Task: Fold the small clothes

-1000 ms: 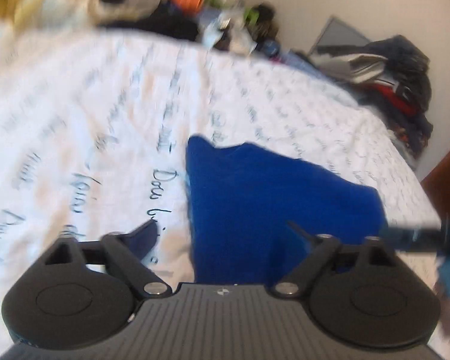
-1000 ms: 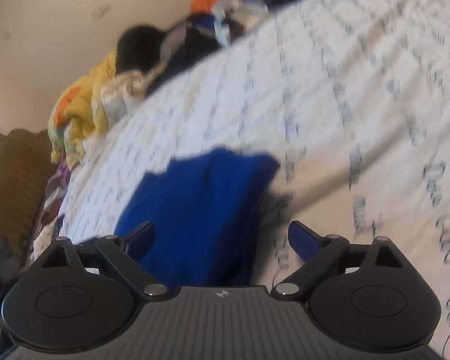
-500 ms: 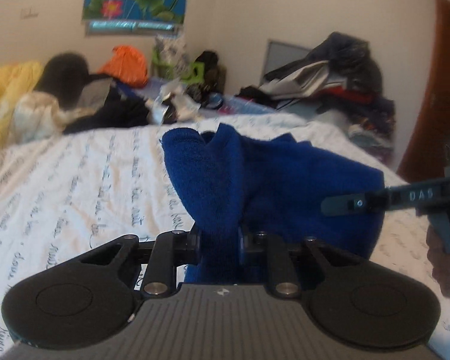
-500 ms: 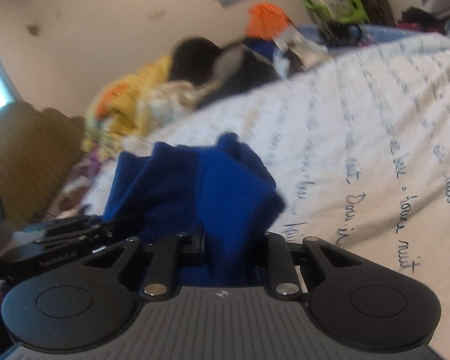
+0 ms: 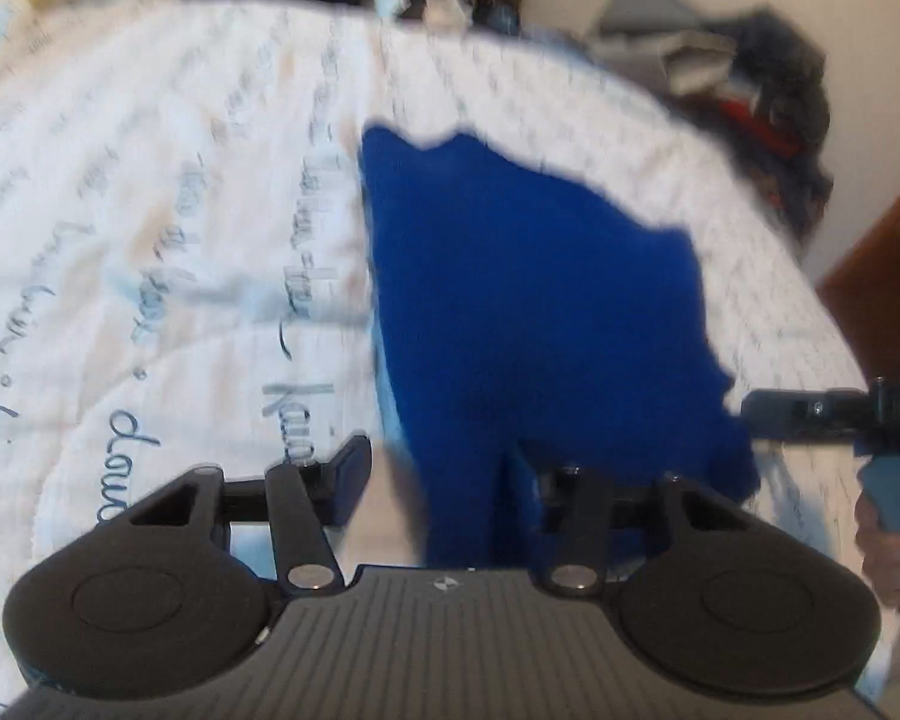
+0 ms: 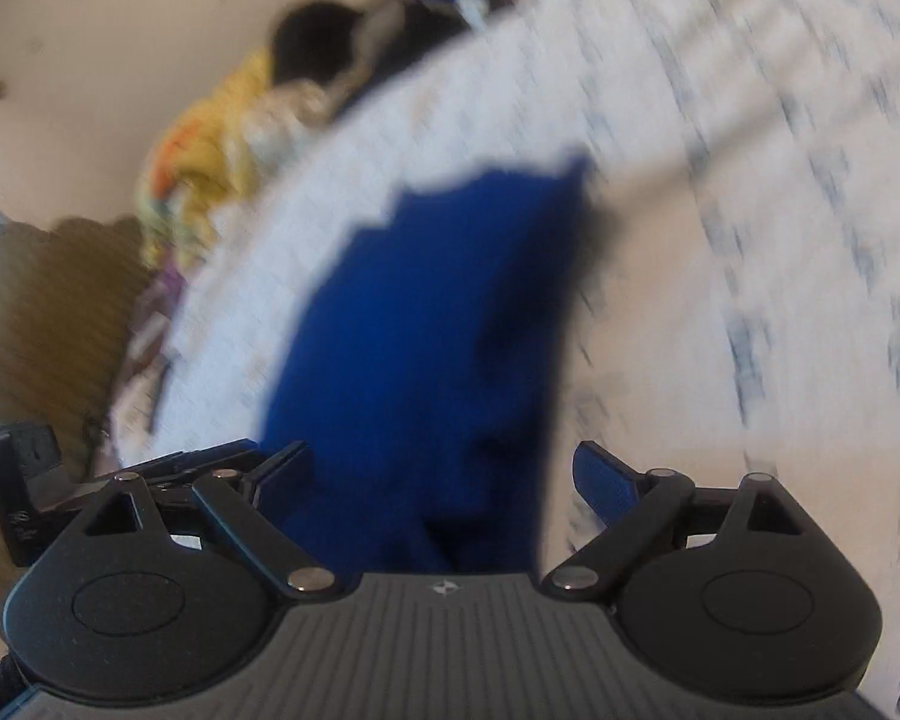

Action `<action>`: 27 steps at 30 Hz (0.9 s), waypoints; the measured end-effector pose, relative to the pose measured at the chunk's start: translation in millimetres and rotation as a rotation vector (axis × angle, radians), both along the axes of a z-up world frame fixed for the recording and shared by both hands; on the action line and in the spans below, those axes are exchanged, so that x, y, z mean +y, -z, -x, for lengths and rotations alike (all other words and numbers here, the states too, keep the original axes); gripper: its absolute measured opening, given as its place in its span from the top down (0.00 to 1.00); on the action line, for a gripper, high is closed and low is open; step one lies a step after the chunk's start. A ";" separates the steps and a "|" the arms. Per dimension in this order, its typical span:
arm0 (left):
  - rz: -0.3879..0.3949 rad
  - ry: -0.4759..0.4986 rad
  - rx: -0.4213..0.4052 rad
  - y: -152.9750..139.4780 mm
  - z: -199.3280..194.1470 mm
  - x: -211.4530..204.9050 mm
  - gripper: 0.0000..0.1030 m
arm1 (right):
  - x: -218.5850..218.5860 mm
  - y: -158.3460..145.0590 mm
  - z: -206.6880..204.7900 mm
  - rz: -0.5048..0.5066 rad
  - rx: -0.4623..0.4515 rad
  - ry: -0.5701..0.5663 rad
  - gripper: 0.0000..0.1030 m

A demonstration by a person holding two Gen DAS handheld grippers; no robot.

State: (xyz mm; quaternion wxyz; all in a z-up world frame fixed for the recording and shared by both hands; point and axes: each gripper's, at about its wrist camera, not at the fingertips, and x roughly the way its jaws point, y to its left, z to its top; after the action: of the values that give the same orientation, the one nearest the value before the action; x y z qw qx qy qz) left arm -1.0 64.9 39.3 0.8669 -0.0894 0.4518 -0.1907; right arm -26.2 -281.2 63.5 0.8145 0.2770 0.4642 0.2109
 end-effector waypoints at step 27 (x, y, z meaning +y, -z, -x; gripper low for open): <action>-0.092 -0.076 -0.063 6.8 -42.2 -17.5 0.40 | -6.2 1.2 -16.1 -0.036 -0.051 0.116 0.06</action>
State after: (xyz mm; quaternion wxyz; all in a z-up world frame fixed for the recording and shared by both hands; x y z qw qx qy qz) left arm 41.3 47.4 32.5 0.8905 -0.0603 0.4289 -0.1395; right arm -10.2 -287.5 62.3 0.8316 0.3127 0.4226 0.1788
